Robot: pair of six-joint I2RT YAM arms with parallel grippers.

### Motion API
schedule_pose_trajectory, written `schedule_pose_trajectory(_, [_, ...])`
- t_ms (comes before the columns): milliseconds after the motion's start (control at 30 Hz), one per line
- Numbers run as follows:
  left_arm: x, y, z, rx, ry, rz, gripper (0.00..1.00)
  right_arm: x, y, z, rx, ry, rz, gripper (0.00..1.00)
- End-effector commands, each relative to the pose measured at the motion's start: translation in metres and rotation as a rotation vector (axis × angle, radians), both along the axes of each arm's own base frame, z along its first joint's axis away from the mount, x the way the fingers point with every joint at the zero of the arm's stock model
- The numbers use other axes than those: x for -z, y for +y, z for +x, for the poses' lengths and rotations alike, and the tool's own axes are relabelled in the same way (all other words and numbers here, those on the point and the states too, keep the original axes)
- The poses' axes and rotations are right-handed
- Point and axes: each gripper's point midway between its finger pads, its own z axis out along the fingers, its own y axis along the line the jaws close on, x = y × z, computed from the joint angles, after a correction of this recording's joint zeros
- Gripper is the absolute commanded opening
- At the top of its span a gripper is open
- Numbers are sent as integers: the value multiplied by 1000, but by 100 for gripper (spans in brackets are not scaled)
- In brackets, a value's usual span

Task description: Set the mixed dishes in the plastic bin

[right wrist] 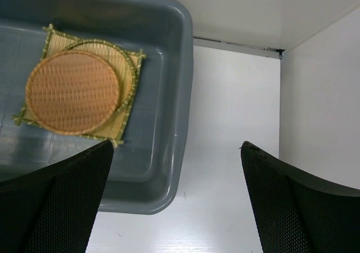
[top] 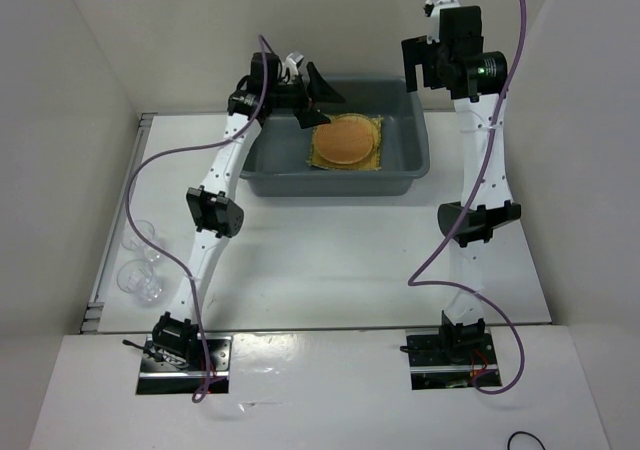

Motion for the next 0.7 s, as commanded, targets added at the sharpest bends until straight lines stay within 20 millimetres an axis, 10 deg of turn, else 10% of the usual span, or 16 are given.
schedule_pose_trajectory(0, [27,-20,-28,99,58,56,100,-33,15,-17,-49,-76,49,98])
schedule_pose_trajectory(200, [12,-20,-34,21,-19,169,100,-46,15,-29,-59,-97,58,98])
schedule_pose_trajectory(367, [-33,66,-46,-272,-149,551,100,-36,31,-38,-143,-43,105,98])
schedule_pose_trajectory(600, [-117,209,-91,-655,-220,861,100,-26,57,-56,-228,22,152,8])
schedule_pose_trajectory(667, [-120,242,-110,-742,-174,930,100,-30,62,-60,-241,14,153,2])
